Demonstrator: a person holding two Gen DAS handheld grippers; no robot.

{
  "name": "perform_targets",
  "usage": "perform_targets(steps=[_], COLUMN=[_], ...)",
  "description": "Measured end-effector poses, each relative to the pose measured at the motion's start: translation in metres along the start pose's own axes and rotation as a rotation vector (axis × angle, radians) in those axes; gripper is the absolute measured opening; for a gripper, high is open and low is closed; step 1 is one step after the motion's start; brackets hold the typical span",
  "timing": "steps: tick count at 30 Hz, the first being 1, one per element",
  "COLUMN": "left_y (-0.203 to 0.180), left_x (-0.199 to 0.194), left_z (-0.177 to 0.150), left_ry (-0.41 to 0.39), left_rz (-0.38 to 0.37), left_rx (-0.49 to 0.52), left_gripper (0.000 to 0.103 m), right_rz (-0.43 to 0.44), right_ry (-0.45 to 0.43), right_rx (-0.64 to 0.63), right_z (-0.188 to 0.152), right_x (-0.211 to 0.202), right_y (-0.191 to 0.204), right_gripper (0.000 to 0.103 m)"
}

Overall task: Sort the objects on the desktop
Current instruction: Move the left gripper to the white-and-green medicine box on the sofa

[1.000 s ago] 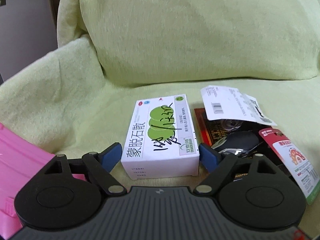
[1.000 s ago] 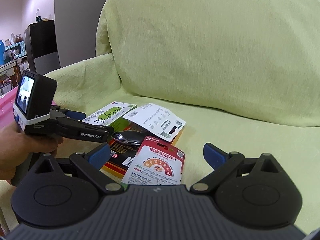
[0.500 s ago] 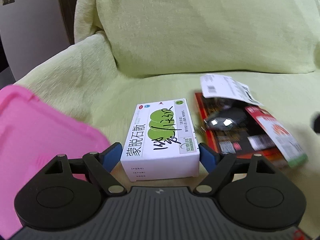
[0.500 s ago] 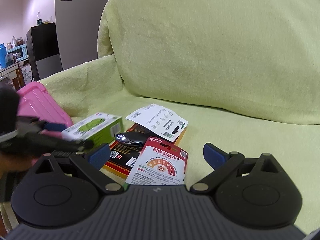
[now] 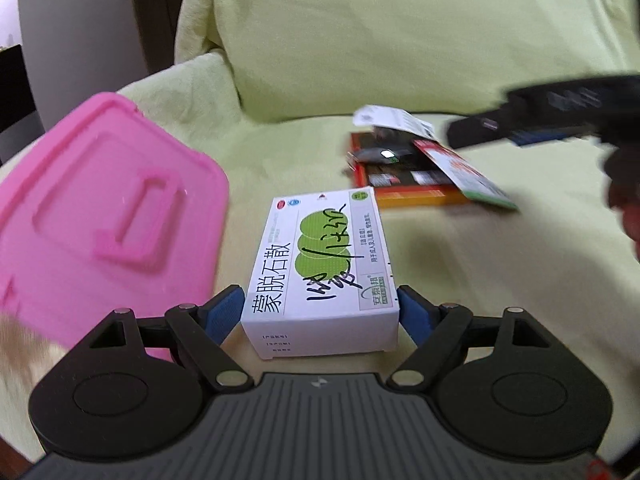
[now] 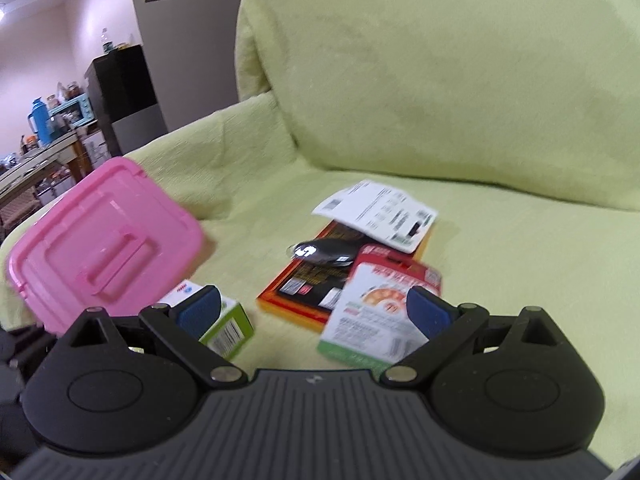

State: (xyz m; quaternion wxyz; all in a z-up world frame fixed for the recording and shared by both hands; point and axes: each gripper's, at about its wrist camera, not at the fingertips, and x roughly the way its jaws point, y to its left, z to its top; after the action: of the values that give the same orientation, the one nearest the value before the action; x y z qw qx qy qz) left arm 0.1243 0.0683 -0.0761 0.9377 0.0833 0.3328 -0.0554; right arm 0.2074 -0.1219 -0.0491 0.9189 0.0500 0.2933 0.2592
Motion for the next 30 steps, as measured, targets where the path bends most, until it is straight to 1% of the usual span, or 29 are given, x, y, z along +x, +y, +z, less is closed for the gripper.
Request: perform_targets(steps=[2,5,6,9,12,17,21,25,30], left_y=[-0.004,-0.003,-0.001,0.014,0.027,0.045,0.054,0.056,0.058], left_x=[-0.007,-0.017,-0.020,-0.035,-0.041,-0.035,-0.025,-0.016,-0.006], left_z=[-0.009,-0.019,-0.020,-0.022,-0.024,-0.028,-0.030,-0.030,-0.031], left_ry=[0.018,0.028,0.028,0.011,0.003,0.022,0.034,0.054,0.076], left_rz=[-0.024,-0.056,-0.067,-0.130,-0.144,-0.151,-0.193,-0.220,-0.282], left_rx=[0.018,0.005,-0.012,-0.114,-0.165,-0.227,-0.283,-0.293,-0.332], left_gripper=[0.082,0.083,0.084,0.087,0.089,0.089,0.089,0.089,0.090], right_rz=[0.028,0.056,0.057,0.067,0.072,0.081,0.065,0.062,0.055], right_ry=[0.014,0.045,0.057,0.106,0.144,0.175,0.202,0.215,0.223], right_rx=[0.007,0.016,0.013,-0.010,-0.061,-0.131,-0.186,-0.196,-0.196], right_z=[-0.002,-0.006,-0.007,-0.012,-0.018,-0.025,-0.031,-0.032,-0.033], right_x=[0.000,0.001,0.002,0.007,0.009,0.016,0.022,0.021,0.016], right_y=[0.003,0.008,0.009,0.015,0.023,0.036,0.042,0.040,0.035], right_gripper=[0.098,0.098,0.098,0.098,0.098,0.098,0.097,0.097,0.097])
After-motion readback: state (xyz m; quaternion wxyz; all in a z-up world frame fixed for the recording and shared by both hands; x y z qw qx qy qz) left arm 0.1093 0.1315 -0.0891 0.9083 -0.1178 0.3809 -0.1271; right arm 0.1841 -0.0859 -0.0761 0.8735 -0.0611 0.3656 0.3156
